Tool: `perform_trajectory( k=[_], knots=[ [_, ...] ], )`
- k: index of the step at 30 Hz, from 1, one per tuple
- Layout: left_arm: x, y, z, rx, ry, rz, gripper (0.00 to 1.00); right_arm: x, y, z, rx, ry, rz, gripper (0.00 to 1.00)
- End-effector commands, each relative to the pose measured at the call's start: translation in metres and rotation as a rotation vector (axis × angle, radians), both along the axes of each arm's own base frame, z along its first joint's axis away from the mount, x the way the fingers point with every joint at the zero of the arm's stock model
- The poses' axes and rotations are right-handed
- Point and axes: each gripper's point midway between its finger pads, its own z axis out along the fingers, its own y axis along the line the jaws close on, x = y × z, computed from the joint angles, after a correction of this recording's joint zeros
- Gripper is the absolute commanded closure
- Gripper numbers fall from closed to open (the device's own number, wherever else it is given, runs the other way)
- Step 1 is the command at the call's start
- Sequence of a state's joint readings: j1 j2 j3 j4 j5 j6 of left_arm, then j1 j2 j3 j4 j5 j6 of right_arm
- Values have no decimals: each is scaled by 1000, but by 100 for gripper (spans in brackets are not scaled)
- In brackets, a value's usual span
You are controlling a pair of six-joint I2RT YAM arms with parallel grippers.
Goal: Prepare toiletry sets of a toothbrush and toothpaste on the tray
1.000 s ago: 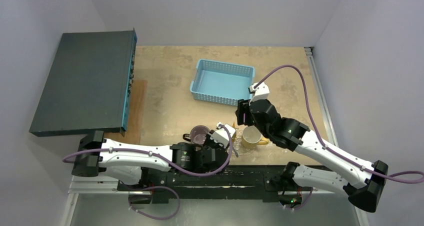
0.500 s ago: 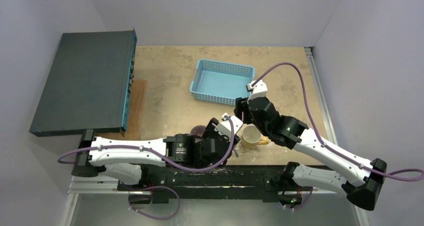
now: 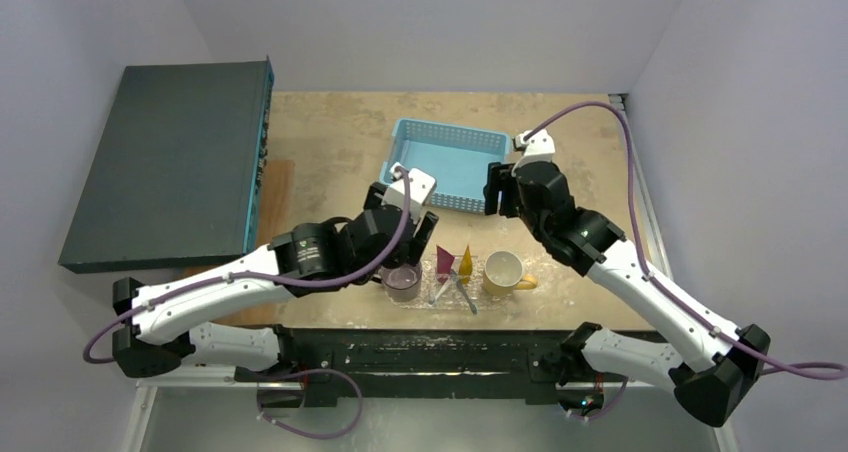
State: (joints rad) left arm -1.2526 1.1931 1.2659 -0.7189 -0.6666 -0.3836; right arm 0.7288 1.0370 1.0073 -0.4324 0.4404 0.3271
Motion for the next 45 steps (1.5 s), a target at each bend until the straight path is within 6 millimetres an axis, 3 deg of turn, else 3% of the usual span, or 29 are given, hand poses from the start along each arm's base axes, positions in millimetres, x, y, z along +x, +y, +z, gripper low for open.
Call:
perform_trajectory(
  k=[1, 10, 19, 24, 27, 31, 37, 45],
  knots=[
    [11, 25, 36, -65, -24, 10, 34, 18, -7, 41, 75, -83, -21, 31],
    [34, 88, 62, -154, -42, 131, 30, 37, -53, 72, 126, -118, -149, 27],
    [46, 142, 59, -182, -32, 249, 30, 39, -98, 89, 172, -170, -280, 24],
    [35, 152, 61, -220, -81, 239, 29, 15, -99, 105, 233, -248, -233, 22],
    [28, 151, 56, -223, -69, 211, 29, 5, -101, 102, 219, -251, -216, 20],
    [20, 148, 43, -235, -36, 187, 28, -5, -92, 91, 227, -230, -153, 2],
    [8, 149, 33, -278, -34, 156, 25, -17, -91, 89, 263, -298, -117, 1],
    [-5, 152, 40, -340, -87, 115, 21, -34, -97, 102, 282, -373, -103, 1]
  ],
)
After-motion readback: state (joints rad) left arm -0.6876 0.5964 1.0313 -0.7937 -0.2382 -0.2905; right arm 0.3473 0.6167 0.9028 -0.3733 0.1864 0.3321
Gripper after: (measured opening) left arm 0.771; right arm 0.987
